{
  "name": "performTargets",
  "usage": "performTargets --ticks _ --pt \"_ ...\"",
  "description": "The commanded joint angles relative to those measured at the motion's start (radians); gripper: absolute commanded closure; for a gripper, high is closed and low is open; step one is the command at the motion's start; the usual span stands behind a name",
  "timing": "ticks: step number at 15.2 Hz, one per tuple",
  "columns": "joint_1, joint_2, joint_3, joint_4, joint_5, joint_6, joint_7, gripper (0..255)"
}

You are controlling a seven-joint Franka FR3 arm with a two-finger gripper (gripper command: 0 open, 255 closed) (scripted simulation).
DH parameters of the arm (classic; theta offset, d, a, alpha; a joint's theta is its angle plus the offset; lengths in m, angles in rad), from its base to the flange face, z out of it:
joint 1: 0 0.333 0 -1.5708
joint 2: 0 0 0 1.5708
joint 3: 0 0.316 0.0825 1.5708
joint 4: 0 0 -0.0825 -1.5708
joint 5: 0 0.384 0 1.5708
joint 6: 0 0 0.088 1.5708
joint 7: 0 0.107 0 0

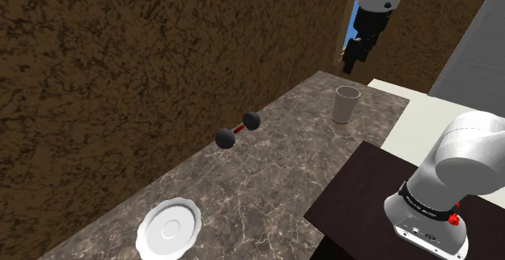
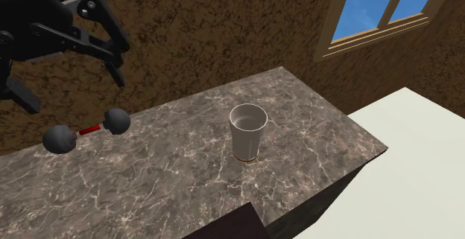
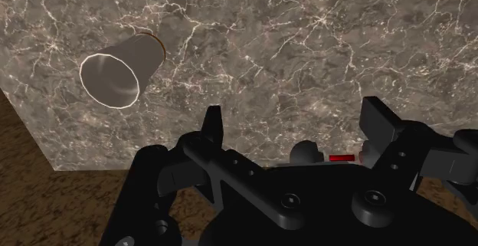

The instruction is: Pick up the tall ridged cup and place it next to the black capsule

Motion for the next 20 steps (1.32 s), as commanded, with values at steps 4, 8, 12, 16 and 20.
performTargets --ticks 4,8,12,16,20 --pt "-0.018 0.03 -0.046 -0.051 -0.032 0.076 -0.043 0" --pt "-0.043 0.09 -0.11 -0.103 -0.074 0.182 -0.099 0" --pt "-0.068 0.173 -0.173 -0.134 -0.112 0.292 -0.154 0" --pt "-0.09 0.278 -0.238 -0.145 -0.141 0.404 -0.21 0" --pt "-0.106 0.402 -0.301 -0.134 -0.157 0.515 -0.269 0"
